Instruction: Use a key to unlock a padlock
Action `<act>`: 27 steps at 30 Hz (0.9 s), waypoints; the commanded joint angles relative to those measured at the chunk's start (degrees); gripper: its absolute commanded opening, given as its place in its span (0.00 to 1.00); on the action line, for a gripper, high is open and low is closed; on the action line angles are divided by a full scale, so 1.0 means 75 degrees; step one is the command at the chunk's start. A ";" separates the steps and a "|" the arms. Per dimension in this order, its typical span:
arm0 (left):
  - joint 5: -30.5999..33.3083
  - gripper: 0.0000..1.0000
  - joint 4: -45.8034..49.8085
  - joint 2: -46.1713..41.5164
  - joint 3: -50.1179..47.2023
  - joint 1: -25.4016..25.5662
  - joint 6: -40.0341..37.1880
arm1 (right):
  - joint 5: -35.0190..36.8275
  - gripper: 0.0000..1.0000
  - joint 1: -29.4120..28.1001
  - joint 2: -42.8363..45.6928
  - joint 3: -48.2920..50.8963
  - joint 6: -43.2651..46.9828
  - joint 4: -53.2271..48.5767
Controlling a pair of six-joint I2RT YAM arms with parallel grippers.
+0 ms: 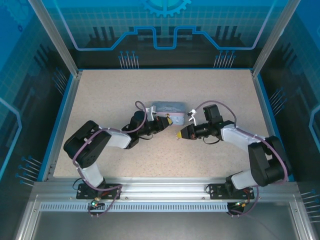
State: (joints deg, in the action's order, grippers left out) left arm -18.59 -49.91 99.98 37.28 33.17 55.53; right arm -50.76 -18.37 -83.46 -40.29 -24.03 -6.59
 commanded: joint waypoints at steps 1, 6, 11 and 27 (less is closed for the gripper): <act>-0.0521 0.00 -0.0752 -0.0300 0.0244 -0.0083 0.0135 | -0.0473 0.00 0.0170 -0.0380 -0.0247 0.0190 0.0029; -0.0635 0.00 -0.1155 -0.0122 0.0233 -0.0122 0.0428 | -0.0601 0.00 0.0333 -0.0644 -0.0214 -0.0182 0.0695; -0.0668 0.00 -0.1330 0.0002 0.0242 -0.0134 0.0567 | -0.0502 0.00 0.0352 -0.0766 -0.0351 -0.0312 0.0949; -0.0685 0.00 -0.1617 0.0401 0.0315 -0.0107 0.0642 | 0.0156 0.00 0.0418 -0.0798 -0.0832 -0.0106 0.0269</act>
State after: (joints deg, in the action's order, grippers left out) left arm -22.39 -56.16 102.50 37.47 32.47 60.10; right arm -50.72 -15.70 -88.53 -45.12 -25.61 -2.57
